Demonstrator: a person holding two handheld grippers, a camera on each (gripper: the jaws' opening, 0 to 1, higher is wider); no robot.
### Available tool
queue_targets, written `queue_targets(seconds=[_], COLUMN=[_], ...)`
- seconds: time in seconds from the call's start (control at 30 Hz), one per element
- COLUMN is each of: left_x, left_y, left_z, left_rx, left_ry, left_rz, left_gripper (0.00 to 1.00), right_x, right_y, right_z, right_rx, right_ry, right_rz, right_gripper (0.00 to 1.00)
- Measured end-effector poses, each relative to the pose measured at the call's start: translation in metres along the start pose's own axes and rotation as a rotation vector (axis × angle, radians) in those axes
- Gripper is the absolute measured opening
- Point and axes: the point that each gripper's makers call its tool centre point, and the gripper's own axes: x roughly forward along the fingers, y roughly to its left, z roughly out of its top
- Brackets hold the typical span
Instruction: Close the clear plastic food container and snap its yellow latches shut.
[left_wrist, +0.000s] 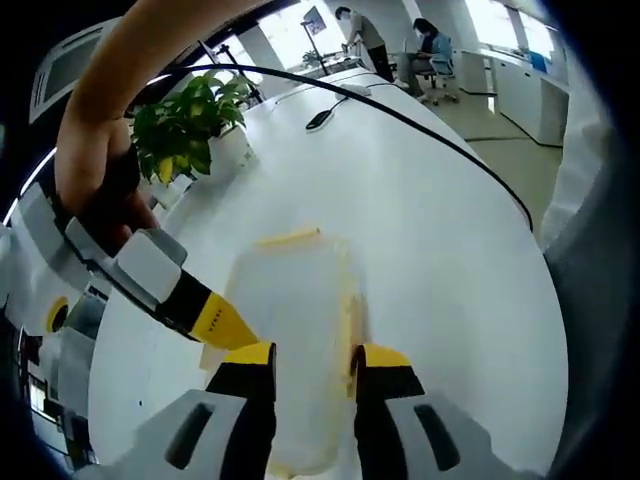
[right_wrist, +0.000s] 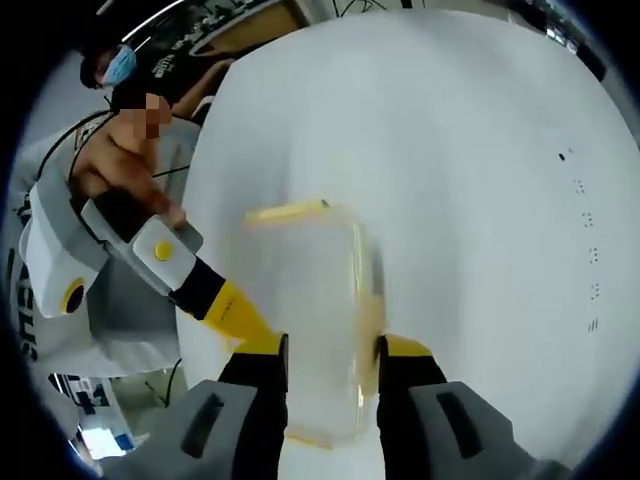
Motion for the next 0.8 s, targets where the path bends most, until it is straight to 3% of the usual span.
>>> queue_targets(seconds=[0.3, 0.43, 0.57, 0.8], left_x=[0.001, 0.001, -0.002, 0.0], left_y=[0.0, 0.0, -0.002, -0.002], left_z=[0.001, 0.0, 0.001, 0.002], left_rx=[0.005, 0.01, 0.009, 0.009], left_ry=[-0.012, -0.018, -0.036, -0.028], left_rz=[0.0, -0.005, -0.001, 0.001], left_gripper=[0.24, 0.24, 0.24, 0.24], right_x=[0.002, 0.002, 0.0, 0.0], right_y=[0.008, 0.008, 0.007, 0.014], right_z=[-0.003, -0.006, -0.002, -0.004], right_rx=[0.012, 0.011, 0.028, 0.022], right_ry=[0.023, 0.052, -0.01, -0.012], right_rz=[0.001, 0.046, 0.049, 0.031], right_gripper=[0.29, 0.26, 0.27, 0.28])
